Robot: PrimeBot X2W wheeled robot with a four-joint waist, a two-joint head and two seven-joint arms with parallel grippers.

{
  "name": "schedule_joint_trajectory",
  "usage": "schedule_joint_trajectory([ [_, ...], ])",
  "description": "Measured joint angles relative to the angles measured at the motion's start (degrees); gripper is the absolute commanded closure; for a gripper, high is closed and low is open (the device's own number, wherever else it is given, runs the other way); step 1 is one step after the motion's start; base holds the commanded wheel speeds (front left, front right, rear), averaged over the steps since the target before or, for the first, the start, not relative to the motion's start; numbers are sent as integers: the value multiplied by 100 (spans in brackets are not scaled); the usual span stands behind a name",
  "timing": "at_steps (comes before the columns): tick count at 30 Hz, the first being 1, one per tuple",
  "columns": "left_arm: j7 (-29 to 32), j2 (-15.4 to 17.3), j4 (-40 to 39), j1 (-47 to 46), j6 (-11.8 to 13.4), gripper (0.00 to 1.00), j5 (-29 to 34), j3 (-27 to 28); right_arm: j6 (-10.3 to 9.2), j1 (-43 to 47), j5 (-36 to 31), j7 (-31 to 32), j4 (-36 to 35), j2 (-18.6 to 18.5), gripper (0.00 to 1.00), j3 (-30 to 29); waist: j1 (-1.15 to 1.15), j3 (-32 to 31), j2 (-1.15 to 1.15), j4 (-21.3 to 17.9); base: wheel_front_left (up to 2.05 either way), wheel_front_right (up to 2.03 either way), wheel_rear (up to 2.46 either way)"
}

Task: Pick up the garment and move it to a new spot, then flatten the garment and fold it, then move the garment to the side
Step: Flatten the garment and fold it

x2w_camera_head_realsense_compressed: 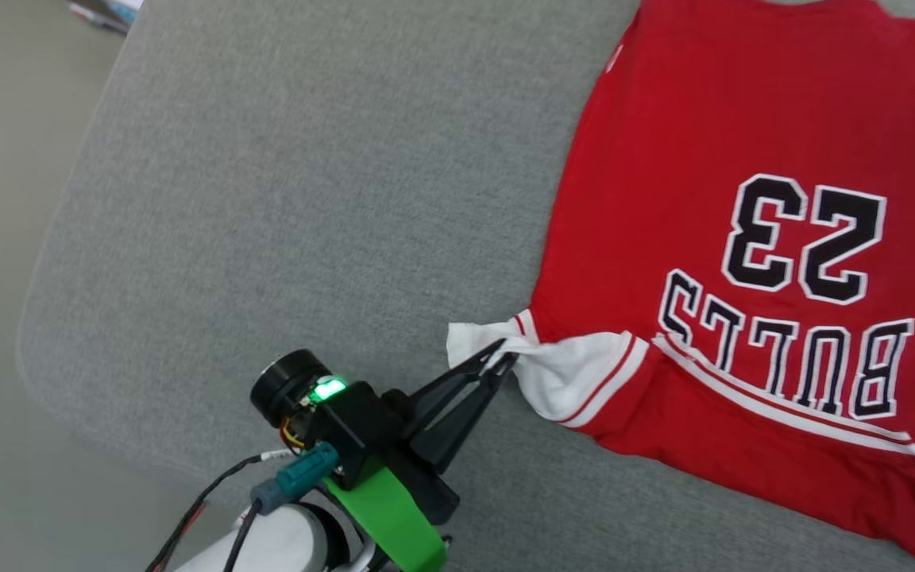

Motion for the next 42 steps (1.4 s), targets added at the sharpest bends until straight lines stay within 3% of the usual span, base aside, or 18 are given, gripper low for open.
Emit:
schedule_joint_trajectory([
  [8, -93, -201, -48, -124, -34, 100, 147, -164, -5, -759, -657, 405, 573, -121, 0, -111, 1, 585, 0, 471, 0, 0, 0],
  [16, -183, -305, 23, -158, -51, 100, 167, -203, -9, -1052, -899, 681, 780, -137, 0, -91, 0, 901, 0, 818, 0, 0, 0],
  [17, -197, -311, 29, -160, -51, 100, 167, -205, -13, -1052, -900, 701, 783, -135, 70, -88, 0, 920, 0, 848, 0, 0, 0],
  [18, -208, -313, 34, -163, -51, 100, 167, -205, -13, -1051, -901, 726, 780, -141, 100, -81, 0, 934, 0, 872, 0, 0, 0],
  [29, -234, -292, 75, -219, -51, 100, 166, -179, -12, -722, -900, 670, 770, -64, 100, -53, 0, 722, 0, 817, 0, 0, 0],
  [42, -68, -25, 179, -197, 107, 100, 43, -74, -8, 709, -709, 167, 840, 197, 100, -205, -1, -87, 0, 464, 0, 0, 0],
])
